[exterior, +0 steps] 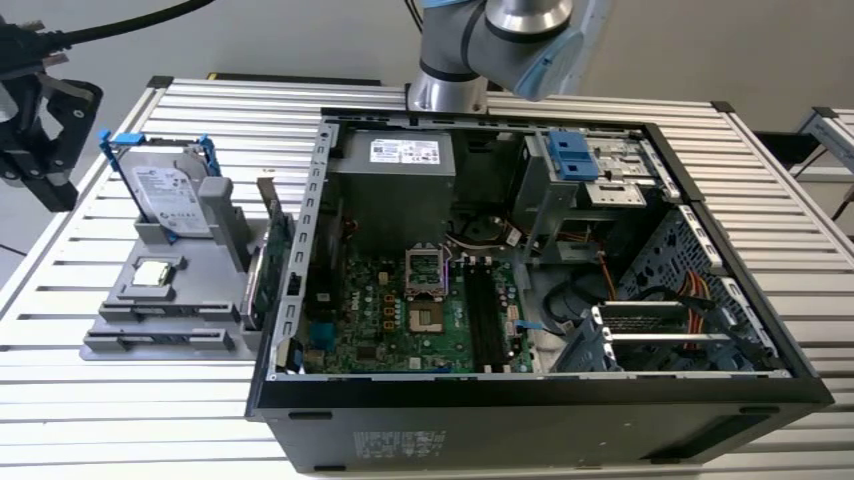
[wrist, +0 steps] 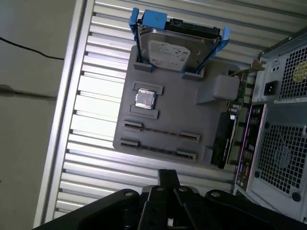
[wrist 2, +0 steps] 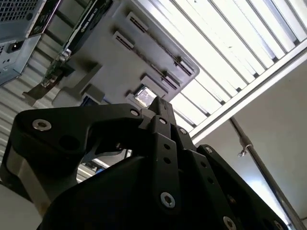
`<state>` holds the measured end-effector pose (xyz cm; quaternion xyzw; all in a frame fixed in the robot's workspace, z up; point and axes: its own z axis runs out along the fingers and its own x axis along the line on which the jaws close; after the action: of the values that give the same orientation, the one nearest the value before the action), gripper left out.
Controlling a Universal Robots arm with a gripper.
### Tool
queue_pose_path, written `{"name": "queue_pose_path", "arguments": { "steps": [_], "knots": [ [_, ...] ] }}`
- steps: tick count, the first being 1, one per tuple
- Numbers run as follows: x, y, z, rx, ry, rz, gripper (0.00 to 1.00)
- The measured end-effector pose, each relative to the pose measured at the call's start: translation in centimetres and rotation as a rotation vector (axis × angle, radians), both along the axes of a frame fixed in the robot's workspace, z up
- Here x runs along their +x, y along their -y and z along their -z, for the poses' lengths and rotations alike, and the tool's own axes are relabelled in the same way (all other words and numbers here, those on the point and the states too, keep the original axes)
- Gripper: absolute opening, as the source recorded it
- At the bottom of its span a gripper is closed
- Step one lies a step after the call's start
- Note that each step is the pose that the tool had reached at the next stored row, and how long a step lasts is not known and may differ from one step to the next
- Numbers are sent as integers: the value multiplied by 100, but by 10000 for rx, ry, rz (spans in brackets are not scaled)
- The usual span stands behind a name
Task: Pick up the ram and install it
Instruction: 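Pick up the ram and move it above insertion slot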
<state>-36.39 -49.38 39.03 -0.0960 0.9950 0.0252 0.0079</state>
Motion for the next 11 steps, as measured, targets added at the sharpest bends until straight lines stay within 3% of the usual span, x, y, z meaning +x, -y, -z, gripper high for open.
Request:
{"name": "queue_pose_path", "arguments": {
  "steps": [11],
  "knots": [
    [0, -2, 0, 0, 0, -1154, 0]
  ]
}}
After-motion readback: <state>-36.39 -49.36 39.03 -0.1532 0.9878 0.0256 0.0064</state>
